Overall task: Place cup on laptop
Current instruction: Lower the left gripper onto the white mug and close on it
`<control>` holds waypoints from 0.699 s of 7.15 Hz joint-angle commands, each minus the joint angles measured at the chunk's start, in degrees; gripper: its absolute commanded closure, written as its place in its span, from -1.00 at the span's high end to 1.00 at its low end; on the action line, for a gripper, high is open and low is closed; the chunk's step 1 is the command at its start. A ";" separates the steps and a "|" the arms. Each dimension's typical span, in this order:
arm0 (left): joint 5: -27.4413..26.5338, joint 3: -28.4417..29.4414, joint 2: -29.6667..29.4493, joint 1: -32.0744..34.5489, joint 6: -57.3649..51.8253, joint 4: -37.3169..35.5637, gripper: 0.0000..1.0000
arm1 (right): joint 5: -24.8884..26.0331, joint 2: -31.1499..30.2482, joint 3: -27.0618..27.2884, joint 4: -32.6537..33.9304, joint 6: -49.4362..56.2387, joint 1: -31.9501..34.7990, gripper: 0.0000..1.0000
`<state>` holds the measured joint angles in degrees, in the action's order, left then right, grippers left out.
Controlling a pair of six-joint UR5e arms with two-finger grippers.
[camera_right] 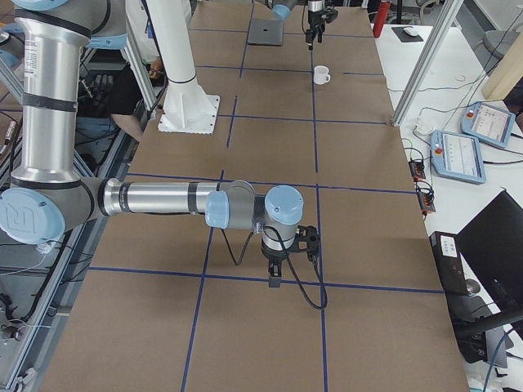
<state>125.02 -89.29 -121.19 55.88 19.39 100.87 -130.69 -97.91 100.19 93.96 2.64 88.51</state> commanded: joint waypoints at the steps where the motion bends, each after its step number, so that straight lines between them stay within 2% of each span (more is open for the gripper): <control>1: -2.14 14.80 -10.45 -1.12 1.00 2.99 0.99 | 0.00 0.00 0.00 0.08 0.00 0.00 1.00; 2: -6.68 19.11 -13.17 -1.73 1.17 5.02 0.99 | 0.00 0.00 0.00 -0.01 0.00 0.00 1.00; 4: -7.51 27.47 -15.22 -2.87 1.44 10.37 0.96 | 0.00 0.00 0.00 0.08 0.00 0.00 1.00; 5: -7.52 28.29 -15.13 -3.84 1.44 10.58 0.91 | 0.00 0.00 0.00 -0.01 0.00 0.00 1.00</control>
<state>117.79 -63.36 -135.99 53.04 20.77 109.98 -130.69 -97.91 100.20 94.02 2.64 88.51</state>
